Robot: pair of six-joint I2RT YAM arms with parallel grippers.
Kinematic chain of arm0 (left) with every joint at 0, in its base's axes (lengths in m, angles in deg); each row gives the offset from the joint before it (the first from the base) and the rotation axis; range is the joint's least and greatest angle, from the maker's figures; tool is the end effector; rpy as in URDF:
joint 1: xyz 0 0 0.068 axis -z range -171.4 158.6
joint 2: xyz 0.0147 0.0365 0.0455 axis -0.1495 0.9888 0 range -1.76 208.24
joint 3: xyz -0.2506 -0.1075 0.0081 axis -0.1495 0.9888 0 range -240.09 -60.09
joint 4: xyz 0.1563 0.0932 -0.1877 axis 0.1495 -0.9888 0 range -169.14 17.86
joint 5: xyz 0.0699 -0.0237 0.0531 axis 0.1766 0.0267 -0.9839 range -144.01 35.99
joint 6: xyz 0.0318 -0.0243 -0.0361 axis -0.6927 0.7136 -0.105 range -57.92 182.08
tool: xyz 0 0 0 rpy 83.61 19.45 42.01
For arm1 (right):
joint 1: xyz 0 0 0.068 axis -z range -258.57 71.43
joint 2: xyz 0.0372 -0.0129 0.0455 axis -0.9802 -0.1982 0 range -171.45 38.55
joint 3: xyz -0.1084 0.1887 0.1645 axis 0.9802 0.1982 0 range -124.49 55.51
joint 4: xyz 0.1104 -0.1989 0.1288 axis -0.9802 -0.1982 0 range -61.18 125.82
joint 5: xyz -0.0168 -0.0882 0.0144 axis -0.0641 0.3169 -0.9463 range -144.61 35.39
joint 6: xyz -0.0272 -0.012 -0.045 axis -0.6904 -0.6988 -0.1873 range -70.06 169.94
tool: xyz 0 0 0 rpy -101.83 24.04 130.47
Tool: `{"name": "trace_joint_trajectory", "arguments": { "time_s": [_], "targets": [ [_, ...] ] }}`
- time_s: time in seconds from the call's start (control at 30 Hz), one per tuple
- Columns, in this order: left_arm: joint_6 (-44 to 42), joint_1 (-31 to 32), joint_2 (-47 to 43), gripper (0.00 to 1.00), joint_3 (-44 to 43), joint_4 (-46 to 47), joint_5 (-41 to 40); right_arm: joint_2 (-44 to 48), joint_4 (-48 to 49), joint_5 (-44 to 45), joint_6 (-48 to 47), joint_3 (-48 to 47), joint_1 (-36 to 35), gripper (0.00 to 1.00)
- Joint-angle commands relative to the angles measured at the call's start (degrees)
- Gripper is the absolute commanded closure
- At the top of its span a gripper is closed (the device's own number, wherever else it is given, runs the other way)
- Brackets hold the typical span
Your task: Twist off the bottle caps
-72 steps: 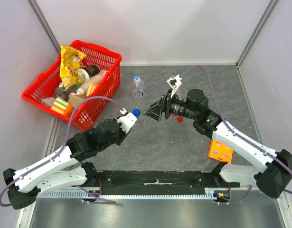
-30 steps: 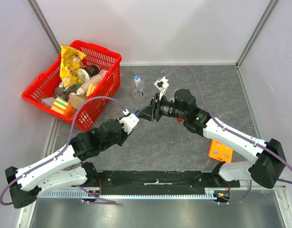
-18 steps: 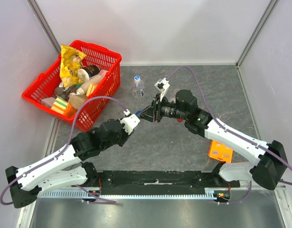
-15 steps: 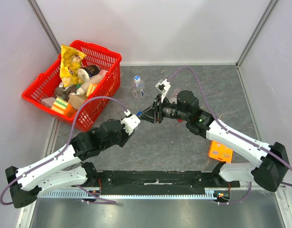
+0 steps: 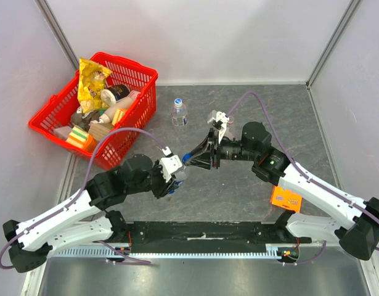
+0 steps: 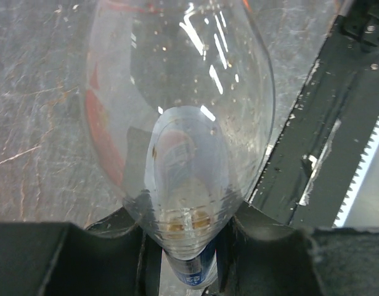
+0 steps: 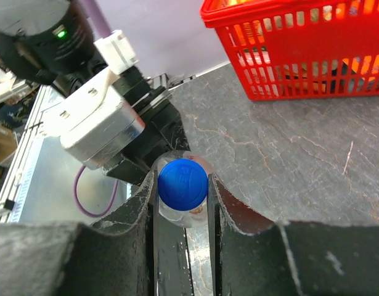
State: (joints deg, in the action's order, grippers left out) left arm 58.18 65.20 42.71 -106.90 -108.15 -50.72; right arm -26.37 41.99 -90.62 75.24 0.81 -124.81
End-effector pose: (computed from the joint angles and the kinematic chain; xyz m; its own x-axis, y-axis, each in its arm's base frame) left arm 0.0892 -0.1390 0.3077 -0.2459 0.4964 -0.8325 0.8786 0.4770 0.0249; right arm 0.1665 0.2039 0.3608 -0.4673 0.0119 -0.8840 -0.8740 0.1447 0.4639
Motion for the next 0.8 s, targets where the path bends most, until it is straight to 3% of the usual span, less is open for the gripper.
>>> {"name": "trace_joint_trajectory", "arguments": {
  "time_s": [0.0, 0.43, 0.77],
  "targets": [
    [-1.81, 0.27, 0.44, 0.98, -2.41, 0.24, 12.34, 2.7, 3.23, -7.58, -5.16, -0.06, -0.43, 1.0],
    [-1.9, 0.27, 3.07, 0.98, -5.13, -0.82, 32.82, 7.18, 3.49, -17.95, -12.38, 1.87, -0.43, 1.0],
    [-3.3, 0.27, 10.37, 0.98, -7.95, -2.84, 45.04, 8.94, 8.24, -25.77, -11.85, 2.75, -0.43, 1.0]
  ]
}}
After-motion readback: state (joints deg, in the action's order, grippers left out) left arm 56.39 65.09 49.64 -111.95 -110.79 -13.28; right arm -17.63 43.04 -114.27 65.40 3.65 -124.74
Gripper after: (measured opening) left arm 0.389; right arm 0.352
